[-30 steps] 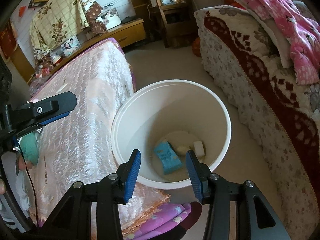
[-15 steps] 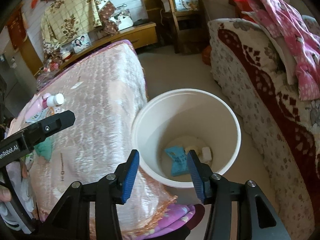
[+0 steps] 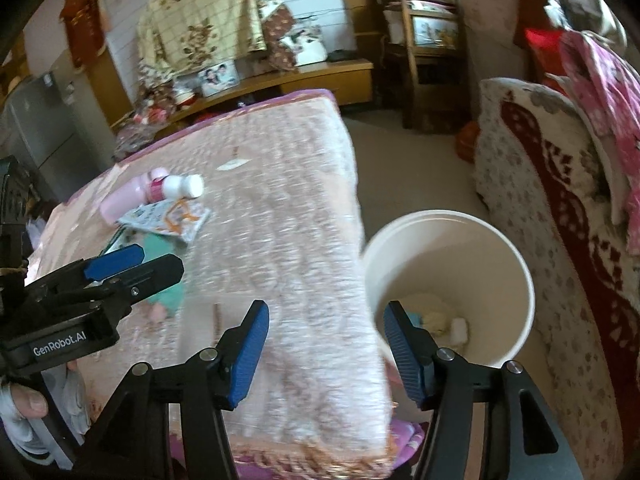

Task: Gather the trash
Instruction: 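Move both open grippers back over the remaining trash on the bed, then grasp the milk carton with the left gripper while the right grasps the green fuzzy cloth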

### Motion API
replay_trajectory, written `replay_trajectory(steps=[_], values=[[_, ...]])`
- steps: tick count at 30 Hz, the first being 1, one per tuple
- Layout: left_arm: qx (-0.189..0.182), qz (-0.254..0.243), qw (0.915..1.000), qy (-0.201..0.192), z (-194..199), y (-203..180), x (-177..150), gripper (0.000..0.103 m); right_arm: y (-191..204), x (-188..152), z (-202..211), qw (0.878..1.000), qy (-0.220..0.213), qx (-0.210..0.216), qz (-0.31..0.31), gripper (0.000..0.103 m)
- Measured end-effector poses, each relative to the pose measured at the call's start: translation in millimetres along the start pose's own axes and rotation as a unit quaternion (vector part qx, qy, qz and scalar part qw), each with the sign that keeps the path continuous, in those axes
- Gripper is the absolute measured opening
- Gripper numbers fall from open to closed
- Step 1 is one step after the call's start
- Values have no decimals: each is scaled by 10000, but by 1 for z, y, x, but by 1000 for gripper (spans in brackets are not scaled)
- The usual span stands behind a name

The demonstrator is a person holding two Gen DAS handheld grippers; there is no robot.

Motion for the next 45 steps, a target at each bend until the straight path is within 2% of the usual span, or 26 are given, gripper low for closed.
replay_trajectory(steps=[10, 13, 17, 25, 28, 31, 38, 45], values=[[350, 297, 9989, 121, 29, 59, -18, 77, 55, -11, -19, 9983, 244, 487, 218, 58], [431, 380, 9982, 149, 38, 76, -22, 77, 69, -14, -23, 9973, 311, 580, 320, 63], [579, 465, 9971, 163, 51, 101, -28, 77, 85, -18, -32, 9961, 410, 683, 390, 64], [891, 718, 9931, 248, 72, 157, -36, 77, 118, -18, -55, 9923, 585, 992, 448, 64], [998, 899, 9906, 249, 80, 184, -35, 77, 131, -16, -66, 9908, 631, 1107, 464, 70], [1110, 1066, 9878, 222, 85, 209, -32, 77, 145, -12, -82, 9895, 674, 1163, 533, 71], [1060, 1201, 9866, 320, 77, 243, -22, 77, 160, -8, -112, 9883, 814, 1132, 611, 71], [878, 831, 9915, 475, 39, 234, 1, 77, 163, -8, -128, 9885, 863, 1074, 628, 71]])
Point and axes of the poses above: each gripper's, at about its wrist camera, not at the fingertips, and z roughly against the way its jaws point, y to its left, x to its top, the point moved 3 cm from there along -z, roughly the way its jaws point, and after that the axes turned 14 degrees about -y, right-handed, at the moved point
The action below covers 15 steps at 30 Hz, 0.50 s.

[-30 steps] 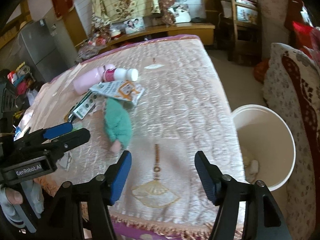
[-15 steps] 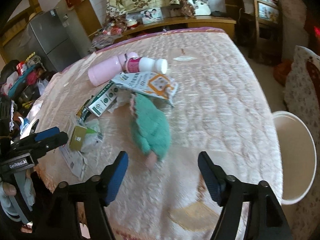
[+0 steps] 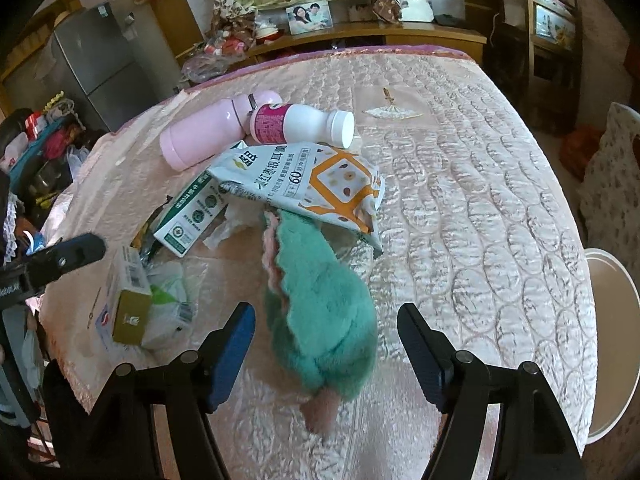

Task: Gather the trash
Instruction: 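Grasp the milk carton with the left gripper while the right grasps the green fuzzy cloth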

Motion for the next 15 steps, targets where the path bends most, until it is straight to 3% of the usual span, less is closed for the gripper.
replay_trajectory(steps=[6, 11, 15], values=[[201, -487, 9984, 222, -46, -17, 20, 77, 1, 0, -6, 10000, 26, 20, 76, 71], [535, -816, 9939, 505, -82, -20, 22, 77, 0, 0, -13, 9999, 52, 69, 66, 71], [572, -860, 9917, 769, -100, -19, 17, 76, -2, -1, -20, 9999, 51, 93, 10, 71]])
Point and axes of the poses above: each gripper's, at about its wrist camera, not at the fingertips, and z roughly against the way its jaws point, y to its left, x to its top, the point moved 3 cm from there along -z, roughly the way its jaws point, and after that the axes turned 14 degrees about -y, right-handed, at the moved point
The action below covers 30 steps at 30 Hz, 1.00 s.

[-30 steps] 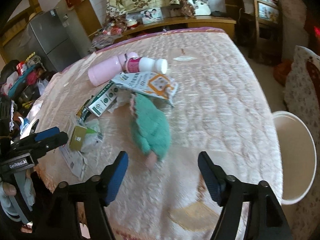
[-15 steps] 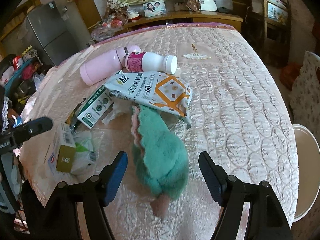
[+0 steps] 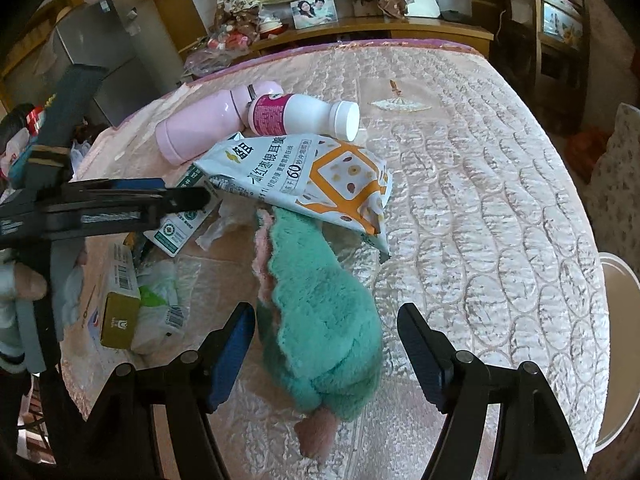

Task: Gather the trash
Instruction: 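Grasp the milk carton with the left gripper while the right grasps the green fuzzy cloth, then carry carton and cloth over the white bucket and open both grippers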

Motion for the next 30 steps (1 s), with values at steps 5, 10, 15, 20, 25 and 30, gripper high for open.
replay_trajectory(steps=[5, 10, 15, 20, 25, 30], values=[[-49, 37, 10000, -54, 5, 2, -3, 52, 5, -4, -6, 9998, 60, 194, -6, 54], [-148, 123, 9992, -345, 37, 3, 0, 52, 8, -6, 11, 9994, -21, 348, -14, 52], [-406, 382, 9968, -571, 73, 6, -3, 52, 10, -8, 47, 9976, -231, 636, -166, 52], [-572, 359, 9953, -688, 98, -11, -14, 52, 13, -13, 78, 9961, -398, 761, -208, 52], [-752, 271, 9937, -785, 117, -38, -28, 52, 10, -16, 104, 9961, -592, 610, -229, 52], [-877, 101, 9925, -844, 126, -70, -33, 52, -4, -17, 124, 9959, -739, 411, -336, 52]])
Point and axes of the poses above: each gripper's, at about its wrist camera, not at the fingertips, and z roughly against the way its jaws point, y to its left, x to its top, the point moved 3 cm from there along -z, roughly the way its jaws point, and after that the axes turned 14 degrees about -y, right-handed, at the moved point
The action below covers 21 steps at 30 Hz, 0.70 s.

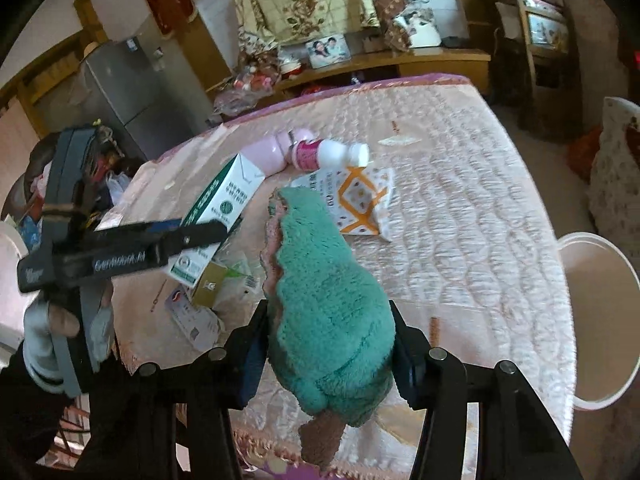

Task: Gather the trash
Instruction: 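Carry carton and cloth over the white bucket and open both grippers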

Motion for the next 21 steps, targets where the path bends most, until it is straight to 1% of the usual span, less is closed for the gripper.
replay_trajectory(steps=[8, 21], values=[[-191, -267, 9995, 42, -9, -48, -7, 52, -30, 4, 23, 9993, -154, -277, -207, 52], [-500, -687, 9964, 35, -30, -120, -5, 52, -91, -1, 57, 9952, -288, -782, -523, 52]])
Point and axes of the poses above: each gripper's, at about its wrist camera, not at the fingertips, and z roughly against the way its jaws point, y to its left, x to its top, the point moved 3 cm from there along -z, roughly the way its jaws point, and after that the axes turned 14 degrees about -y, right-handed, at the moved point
